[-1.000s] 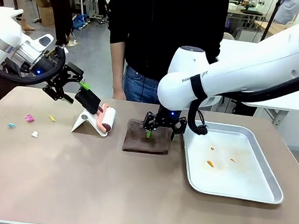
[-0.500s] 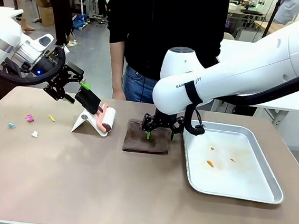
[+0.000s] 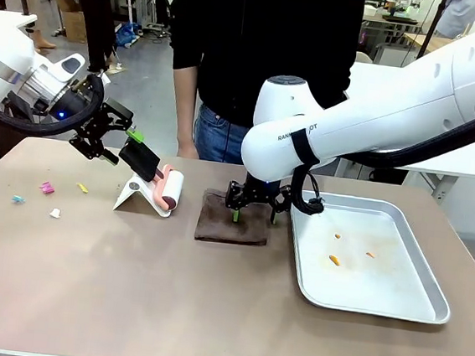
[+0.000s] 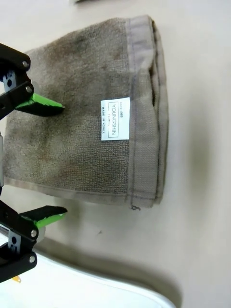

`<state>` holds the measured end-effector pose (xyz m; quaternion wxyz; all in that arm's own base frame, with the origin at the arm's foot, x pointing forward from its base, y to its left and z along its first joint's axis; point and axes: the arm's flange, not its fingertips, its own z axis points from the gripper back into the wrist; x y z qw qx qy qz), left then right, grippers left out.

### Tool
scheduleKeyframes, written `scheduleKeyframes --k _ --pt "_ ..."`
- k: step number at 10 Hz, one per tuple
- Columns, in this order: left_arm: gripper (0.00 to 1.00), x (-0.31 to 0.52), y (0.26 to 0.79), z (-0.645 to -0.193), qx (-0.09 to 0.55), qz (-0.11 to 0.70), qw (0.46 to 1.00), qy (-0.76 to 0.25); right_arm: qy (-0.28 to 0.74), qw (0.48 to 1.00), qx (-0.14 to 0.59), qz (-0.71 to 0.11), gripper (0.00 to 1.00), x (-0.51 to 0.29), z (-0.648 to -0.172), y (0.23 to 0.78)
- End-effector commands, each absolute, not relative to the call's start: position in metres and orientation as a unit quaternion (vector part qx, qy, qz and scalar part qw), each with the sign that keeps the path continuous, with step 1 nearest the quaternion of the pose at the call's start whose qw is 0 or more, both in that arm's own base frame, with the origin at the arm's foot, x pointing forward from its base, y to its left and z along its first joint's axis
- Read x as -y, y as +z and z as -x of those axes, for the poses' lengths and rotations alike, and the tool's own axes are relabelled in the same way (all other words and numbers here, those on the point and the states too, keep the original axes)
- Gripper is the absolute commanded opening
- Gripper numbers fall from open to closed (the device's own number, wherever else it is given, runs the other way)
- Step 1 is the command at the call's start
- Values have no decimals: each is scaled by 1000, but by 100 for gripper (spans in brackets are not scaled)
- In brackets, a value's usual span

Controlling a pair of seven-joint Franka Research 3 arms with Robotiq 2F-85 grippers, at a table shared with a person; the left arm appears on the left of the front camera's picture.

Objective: Clean the surface of the table.
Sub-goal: Hold the Lint Roller with your left hand and the towel with your right hand.

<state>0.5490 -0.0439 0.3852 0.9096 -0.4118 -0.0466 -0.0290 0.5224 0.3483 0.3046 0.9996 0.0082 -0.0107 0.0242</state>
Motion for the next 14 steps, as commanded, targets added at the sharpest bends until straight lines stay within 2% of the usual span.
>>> scheduleKeyframes --k 1,2,3,4,5,6,7,14 --pt "100 41 385 -543 58 419 905 -40 13 1000 3 -3 40 -349 -527 302" --pt "41 42 385 -543 60 413 908 -43 12 1000 0 -4 18 -349 -527 302" --pt "41 41 385 -543 58 414 908 -43 12 1000 -2 -6 0 -349 -527 302" --pt "0 42 385 -543 58 413 908 -45 11 1000 -2 -8 0 -349 -527 301" --pt "36 42 384 -543 59 412 908 -45 11 1000 -4 -9 0 -348 -527 300" --pt "0 43 385 -543 59 413 908 -46 11 1000 -5 -12 5 -348 -527 300" --pt "0 44 384 -543 61 414 907 -45 11 1000 -6 -13 0 -347 -527 299" --pt "0 39 392 -534 84 420 902 -47 17 1000 -12 -20 0 -346 -527 297"
